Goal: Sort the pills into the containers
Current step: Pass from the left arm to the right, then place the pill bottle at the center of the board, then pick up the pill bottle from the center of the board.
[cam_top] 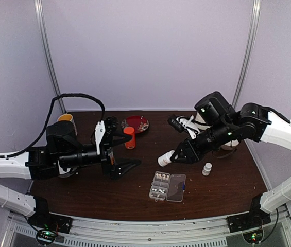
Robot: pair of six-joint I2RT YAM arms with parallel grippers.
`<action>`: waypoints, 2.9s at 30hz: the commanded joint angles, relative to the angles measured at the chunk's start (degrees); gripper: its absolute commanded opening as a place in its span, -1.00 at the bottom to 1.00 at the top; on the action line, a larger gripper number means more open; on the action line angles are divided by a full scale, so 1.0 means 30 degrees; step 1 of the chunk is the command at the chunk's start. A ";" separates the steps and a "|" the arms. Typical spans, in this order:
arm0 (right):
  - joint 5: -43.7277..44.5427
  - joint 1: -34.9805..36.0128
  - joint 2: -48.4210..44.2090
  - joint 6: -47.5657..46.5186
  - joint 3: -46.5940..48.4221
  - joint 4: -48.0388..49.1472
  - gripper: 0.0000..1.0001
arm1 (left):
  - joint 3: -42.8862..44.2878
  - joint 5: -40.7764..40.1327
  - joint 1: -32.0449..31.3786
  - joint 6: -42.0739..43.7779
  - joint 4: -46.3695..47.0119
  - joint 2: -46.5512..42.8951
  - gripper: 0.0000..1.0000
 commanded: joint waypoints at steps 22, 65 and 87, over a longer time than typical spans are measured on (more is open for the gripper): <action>0.5235 -1.0702 0.9941 -0.4916 0.2254 -0.1569 -0.58 | 0.5455 -1.1458 0.1853 -0.4364 -1.0257 0.4619 0.95; 0.4807 -1.0272 0.1209 -0.2784 -0.0091 0.1952 0.99 | 1.9577 -0.7108 0.8026 -0.7468 -1.7182 1.8619 0.91; 0.4624 -1.0272 0.0555 -0.2752 -0.0558 0.1638 0.99 | 2.0980 -0.7376 0.8310 -0.7513 -1.7633 2.0739 0.59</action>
